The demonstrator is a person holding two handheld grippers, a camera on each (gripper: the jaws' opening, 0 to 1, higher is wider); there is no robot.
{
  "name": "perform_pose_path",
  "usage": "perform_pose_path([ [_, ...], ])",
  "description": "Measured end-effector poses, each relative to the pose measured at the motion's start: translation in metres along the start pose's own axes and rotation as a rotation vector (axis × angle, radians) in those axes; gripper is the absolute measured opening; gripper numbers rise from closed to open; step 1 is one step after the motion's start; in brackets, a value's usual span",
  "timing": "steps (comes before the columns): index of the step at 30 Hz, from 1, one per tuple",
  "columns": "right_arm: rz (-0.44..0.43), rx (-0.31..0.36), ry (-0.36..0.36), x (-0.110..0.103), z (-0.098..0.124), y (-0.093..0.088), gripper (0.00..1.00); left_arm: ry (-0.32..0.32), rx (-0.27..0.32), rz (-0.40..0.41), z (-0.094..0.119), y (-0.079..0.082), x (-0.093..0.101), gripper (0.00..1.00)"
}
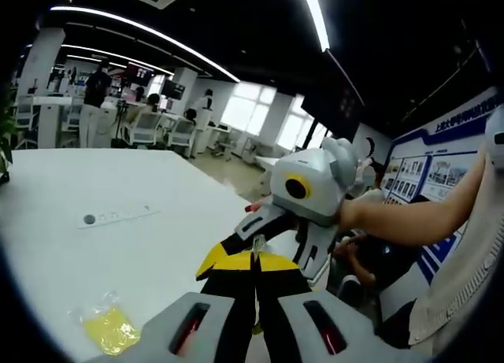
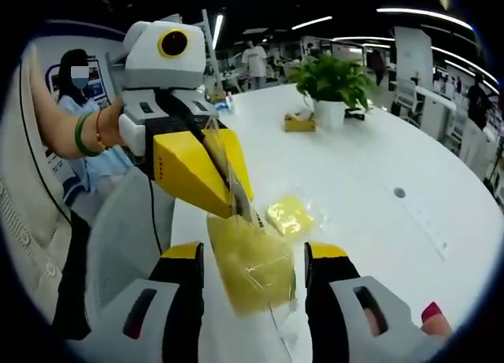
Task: Compare the silicone blocks by pressing each to a similar depth, holding the contact briefly, and releasing to observe deformation and rebound differences across the visible hardness samples.
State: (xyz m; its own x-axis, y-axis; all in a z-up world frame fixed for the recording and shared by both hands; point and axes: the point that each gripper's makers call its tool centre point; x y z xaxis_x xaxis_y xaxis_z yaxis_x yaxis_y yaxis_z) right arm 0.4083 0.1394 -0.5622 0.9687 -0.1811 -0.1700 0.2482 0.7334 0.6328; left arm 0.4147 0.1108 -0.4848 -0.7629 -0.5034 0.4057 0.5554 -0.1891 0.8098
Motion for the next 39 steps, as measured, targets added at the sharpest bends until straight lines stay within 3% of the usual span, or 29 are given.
perform_pose_path([
  [17, -0.014, -0.031, 0.043, -0.006, -0.003, -0.004, 0.25, -0.025, -0.012, -0.015, 0.0, -0.003, 0.004, 0.0],
  [25, 0.032, -0.059, 0.029, -0.014, -0.002, -0.007, 0.16, -0.043, -0.006, 0.008, 0.003, -0.006, 0.005, 0.0],
  [39, 0.044, -0.097, 0.013, -0.017, -0.006, -0.013, 0.11, -0.044, -0.02, 0.007, 0.003, -0.013, 0.006, 0.0],
])
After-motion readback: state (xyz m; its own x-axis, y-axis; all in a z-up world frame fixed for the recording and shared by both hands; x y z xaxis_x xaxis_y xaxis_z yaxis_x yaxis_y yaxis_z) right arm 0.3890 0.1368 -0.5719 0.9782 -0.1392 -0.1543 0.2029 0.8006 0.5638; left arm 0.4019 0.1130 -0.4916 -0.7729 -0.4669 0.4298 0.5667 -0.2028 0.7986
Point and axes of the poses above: the point that each gripper's makers call its tool centre point, and the gripper's own axes: z roughly backward along the fingers, x roughly to its right, y roughly out of its top, and after that the axes turned 14 degrees about -x, right-handed
